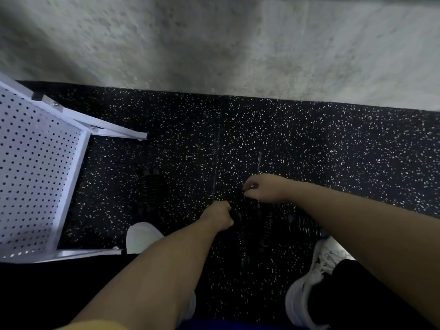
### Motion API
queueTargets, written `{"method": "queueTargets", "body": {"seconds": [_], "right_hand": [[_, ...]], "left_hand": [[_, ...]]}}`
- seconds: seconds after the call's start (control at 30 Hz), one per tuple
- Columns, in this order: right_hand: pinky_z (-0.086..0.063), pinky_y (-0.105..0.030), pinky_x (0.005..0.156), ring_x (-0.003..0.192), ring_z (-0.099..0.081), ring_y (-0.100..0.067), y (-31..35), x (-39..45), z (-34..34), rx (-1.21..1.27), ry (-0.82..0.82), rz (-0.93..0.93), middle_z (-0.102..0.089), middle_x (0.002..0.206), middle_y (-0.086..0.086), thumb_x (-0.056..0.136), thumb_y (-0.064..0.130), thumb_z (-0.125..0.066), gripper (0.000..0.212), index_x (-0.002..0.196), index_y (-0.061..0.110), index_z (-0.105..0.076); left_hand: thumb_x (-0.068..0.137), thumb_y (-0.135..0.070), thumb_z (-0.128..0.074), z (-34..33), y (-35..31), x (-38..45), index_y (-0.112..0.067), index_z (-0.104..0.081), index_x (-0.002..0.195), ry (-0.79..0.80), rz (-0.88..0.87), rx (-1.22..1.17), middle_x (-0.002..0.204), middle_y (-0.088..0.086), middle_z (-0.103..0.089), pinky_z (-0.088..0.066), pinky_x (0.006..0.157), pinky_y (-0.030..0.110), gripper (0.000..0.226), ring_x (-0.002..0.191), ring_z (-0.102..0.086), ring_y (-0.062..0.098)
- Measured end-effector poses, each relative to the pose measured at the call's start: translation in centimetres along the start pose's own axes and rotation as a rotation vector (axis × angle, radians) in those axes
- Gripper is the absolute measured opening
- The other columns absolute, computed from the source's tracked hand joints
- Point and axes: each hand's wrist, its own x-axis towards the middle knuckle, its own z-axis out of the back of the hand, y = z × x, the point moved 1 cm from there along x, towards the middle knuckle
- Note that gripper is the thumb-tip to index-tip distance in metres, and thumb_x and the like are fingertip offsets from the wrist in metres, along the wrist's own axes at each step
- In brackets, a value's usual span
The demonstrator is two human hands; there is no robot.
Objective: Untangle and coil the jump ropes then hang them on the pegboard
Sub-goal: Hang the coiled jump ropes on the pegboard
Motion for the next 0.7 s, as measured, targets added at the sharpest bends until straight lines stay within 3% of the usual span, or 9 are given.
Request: {"method": "queueTargets", "body": {"seconds": [0.17, 0.27, 0.37, 0.47, 0.6, 0.7], "right_hand": [[-0.046, -0.027, 0.093, 0.107, -0.058, -0.015, 0.4, -0.6, 0.1, 0.005, -0.01, -0.005, -0.063, 0.128, 0.0, 0.099, 0.032, -0.057, 0.033, 0.13, 0.023, -0.063], [-0.049, -0.028, 0.093, 0.106, -0.061, -0.016, 0.6, -0.9, 0.0, -0.004, -0.01, -0.003, -0.064, 0.126, -0.001, 0.099, 0.032, -0.057, 0.032, 0.129, 0.023, -0.063], [-0.048, -0.025, 0.084, 0.103, -0.06, -0.014, 1.1, -1.4, 0.1, 0.004, -0.016, -0.006, -0.063, 0.127, 0.0, 0.099, 0.031, -0.057, 0.037, 0.135, 0.022, -0.058], [-0.046, -0.024, 0.084, 0.103, -0.058, -0.015, 2.1, -2.1, 0.7, 0.067, -0.054, 0.003, -0.059, 0.134, -0.005, 0.098, 0.028, -0.058, 0.049, 0.145, 0.02, -0.047], [-0.043, -0.011, 0.06, 0.083, -0.058, -0.003, 4.7, -3.6, 2.4, 0.224, -0.14, 0.088, -0.059, 0.122, -0.001, 0.092, 0.026, -0.069, 0.062, 0.147, 0.022, -0.039], [-0.048, -0.015, 0.066, 0.089, -0.062, -0.006, 7.9, -5.3, 4.1, 0.259, -0.262, 0.183, -0.06, 0.122, 0.003, 0.084, 0.037, -0.08, 0.07, 0.142, 0.03, -0.041]], "left_hand": [[0.09, -0.008, -0.063, -0.1, -0.6, -0.6, -0.01, -0.065, 0.118, -0.022, 0.07, -0.122, 0.126, 0.012, -0.058, -0.057, 0.069, 0.031, 0.028, 0.096, -0.067, 0.027], [0.082, 0.0, -0.067, 0.3, -0.3, -1.2, -0.023, -0.058, 0.099, 0.017, 0.051, -0.323, 0.109, 0.009, -0.057, -0.047, 0.051, 0.026, 0.03, 0.074, -0.058, 0.018], [0.082, 0.003, -0.066, 2.1, -0.7, -2.4, -0.021, -0.055, 0.094, -0.032, -0.049, -0.482, 0.093, 0.005, -0.059, -0.047, 0.056, 0.027, 0.03, 0.068, -0.054, 0.015], [0.086, -0.002, -0.068, 5.5, -1.7, -4.2, -0.02, -0.054, 0.1, -0.178, -0.142, -0.545, 0.1, 0.003, -0.063, -0.05, 0.063, 0.024, 0.027, 0.078, -0.057, 0.013], [0.088, -0.004, -0.068, 11.1, -2.7, -7.6, -0.021, -0.053, 0.107, -0.362, -0.222, -0.686, 0.11, 0.005, -0.062, -0.048, 0.06, 0.024, 0.029, 0.08, -0.057, 0.014], [0.088, -0.005, -0.069, 14.9, -3.1, -11.1, -0.026, -0.052, 0.117, -0.44, -0.299, -0.755, 0.112, 0.002, -0.058, -0.046, 0.067, 0.023, 0.039, 0.094, -0.058, 0.014]]}}
